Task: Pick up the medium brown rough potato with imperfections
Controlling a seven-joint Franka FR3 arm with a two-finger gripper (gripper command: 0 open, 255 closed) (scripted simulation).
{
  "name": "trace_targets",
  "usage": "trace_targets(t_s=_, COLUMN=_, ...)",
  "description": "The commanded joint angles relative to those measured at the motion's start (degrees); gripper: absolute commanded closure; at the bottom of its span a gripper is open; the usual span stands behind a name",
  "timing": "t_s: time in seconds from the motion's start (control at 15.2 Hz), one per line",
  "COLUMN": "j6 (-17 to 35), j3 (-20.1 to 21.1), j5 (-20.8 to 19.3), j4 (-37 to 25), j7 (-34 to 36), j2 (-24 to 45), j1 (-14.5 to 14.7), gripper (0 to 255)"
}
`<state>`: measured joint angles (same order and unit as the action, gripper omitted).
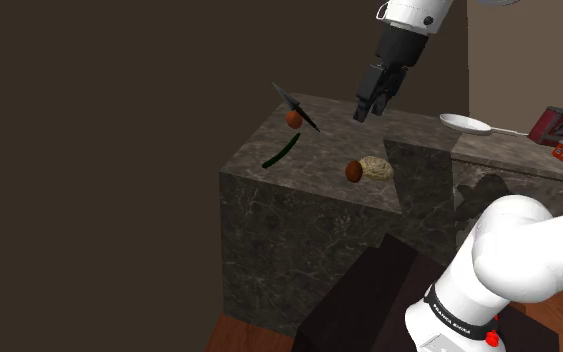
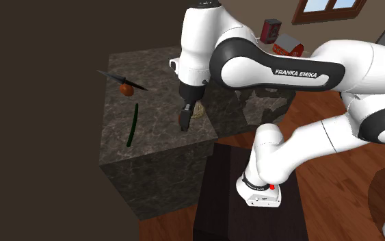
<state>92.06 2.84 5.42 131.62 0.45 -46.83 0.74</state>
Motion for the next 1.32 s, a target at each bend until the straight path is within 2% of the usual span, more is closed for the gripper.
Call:
trace_targets(t_s=0.0, j6=0.0, j3=0.0, j5=0.0, j4=0.0, j7=0.0, j2=0.0, j1=0.0, gripper=0)
trace_targets(t_s=0.59, j6=13.3, j3=-4.1, j5=-2.0, j4=7.6, j7=3.9, j2=6.6, j1=-6.6, gripper=0)
trace_targets(t_s=1.25, j6=28.3, j3=-9.2, j5=-3.3, j4=12.5, j7=7.9, j2=17.5, j1=-13.7, gripper=0)
